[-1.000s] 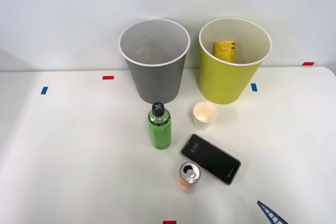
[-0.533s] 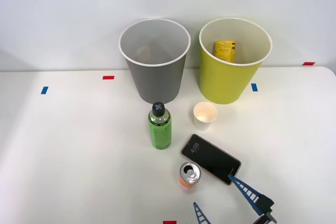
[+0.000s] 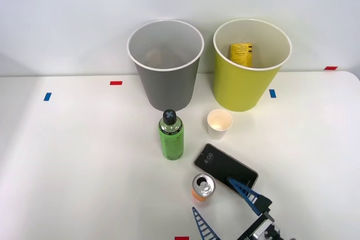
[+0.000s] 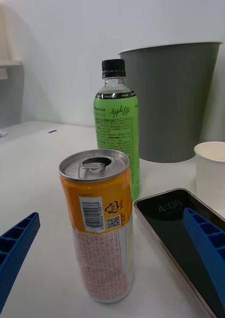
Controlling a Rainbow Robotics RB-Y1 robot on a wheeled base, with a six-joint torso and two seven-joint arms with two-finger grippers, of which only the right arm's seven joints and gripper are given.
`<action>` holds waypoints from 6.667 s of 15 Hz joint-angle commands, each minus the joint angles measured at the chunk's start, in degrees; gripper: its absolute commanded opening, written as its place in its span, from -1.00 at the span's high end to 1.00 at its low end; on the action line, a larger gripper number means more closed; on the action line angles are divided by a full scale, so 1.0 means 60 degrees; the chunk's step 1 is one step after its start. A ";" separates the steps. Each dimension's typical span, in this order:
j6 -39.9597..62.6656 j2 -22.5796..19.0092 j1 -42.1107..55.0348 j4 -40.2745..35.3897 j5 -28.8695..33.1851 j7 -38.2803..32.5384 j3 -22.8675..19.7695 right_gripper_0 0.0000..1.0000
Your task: Put cans in the gray bin, plastic bottles in the light green bin
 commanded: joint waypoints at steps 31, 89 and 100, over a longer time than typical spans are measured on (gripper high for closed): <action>0.6172 -0.0908 0.1167 -0.5763 0.0428 -0.0281 -0.2677 1.00; 1.0259 0.4527 -1.0962 0.2718 -0.0422 -0.0120 -0.4420 -1.00; 0.9790 0.0836 -0.5923 -0.3947 -0.1769 -0.0457 -0.3995 -1.00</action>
